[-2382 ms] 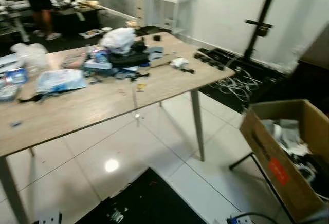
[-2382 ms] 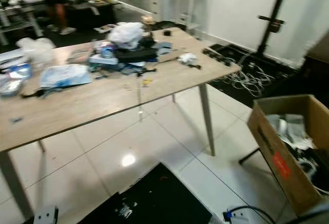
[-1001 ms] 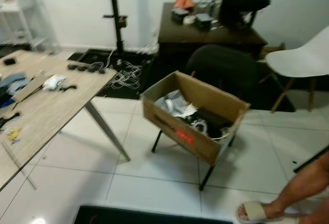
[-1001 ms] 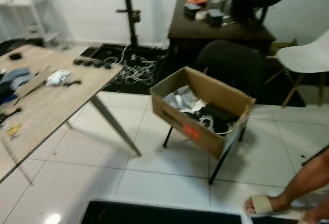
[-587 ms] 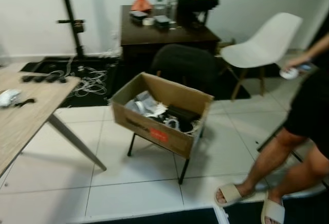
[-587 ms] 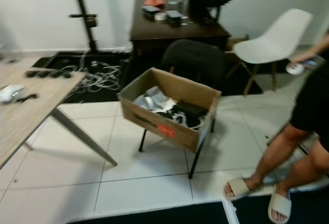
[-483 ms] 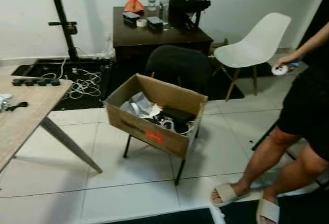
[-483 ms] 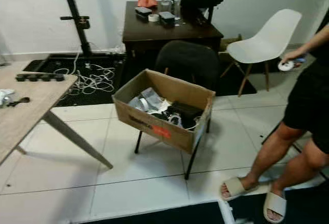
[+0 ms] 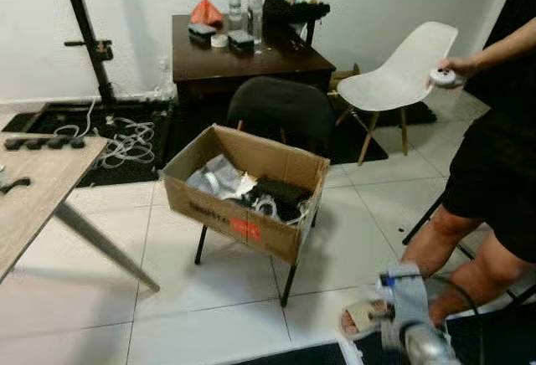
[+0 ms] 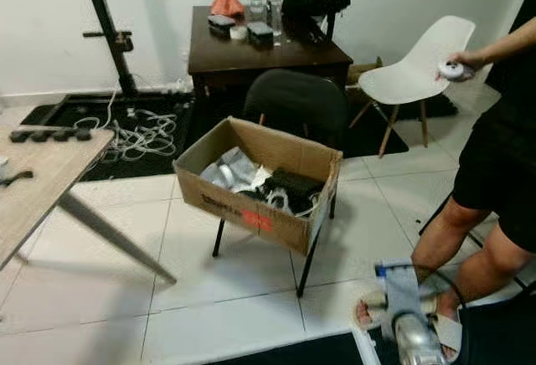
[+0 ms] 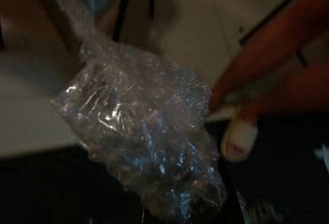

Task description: Picking trash to rubbish bin

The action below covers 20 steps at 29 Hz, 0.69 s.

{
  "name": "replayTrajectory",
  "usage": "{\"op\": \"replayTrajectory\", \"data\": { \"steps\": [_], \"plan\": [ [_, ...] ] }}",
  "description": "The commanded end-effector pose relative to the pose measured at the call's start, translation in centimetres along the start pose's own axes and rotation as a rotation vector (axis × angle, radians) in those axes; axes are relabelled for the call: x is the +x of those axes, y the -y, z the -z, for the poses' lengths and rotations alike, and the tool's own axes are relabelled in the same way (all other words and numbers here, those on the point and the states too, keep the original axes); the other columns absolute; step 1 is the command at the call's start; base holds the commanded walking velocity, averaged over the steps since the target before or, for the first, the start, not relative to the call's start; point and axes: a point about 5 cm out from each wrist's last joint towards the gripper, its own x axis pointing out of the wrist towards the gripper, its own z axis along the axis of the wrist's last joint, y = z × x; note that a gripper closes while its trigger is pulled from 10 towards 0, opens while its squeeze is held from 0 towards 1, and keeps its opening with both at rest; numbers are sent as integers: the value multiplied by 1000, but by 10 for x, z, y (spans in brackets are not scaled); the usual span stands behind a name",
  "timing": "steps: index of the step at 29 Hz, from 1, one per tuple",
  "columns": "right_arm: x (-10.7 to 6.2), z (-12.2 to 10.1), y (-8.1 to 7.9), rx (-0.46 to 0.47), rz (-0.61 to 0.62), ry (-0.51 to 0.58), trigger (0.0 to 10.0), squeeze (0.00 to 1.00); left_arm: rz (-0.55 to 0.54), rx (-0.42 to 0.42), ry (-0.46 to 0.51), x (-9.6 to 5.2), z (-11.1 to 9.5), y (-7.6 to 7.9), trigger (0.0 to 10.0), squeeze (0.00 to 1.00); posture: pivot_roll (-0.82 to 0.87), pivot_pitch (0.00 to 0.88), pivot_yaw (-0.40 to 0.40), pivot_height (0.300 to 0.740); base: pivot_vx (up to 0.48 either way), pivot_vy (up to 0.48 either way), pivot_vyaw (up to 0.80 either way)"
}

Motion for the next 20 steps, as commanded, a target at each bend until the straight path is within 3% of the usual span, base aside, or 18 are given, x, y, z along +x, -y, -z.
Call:
{"op": "replayTrajectory", "data": {
  "steps": [1,2,11,16,20],
  "plan": [
    [2,-10,10,14,33,46,10000,0,-3,13,-16,-1,2,-2,10000,0,-131,145,48,740,439,0,0],
    [5,-26,12,27,32,104,10000,0,-4,13,-16,-1,1,-2,10000,0,-132,144,48,740,442,0,0],
    [12,-75,11,3,18,285,10000,0,5,17,-14,0,0,-1,10000,0,-134,134,45,740,439,0,0],
    [12,-82,12,-10,22,313,10000,0,17,2,-7,1,0,2,10000,0,-137,134,44,740,411,0,0],
    [12,-84,17,-30,57,312,10000,0,25,-28,4,1,0,4,10000,0,-137,138,44,740,142,0,0]
  ]
}}
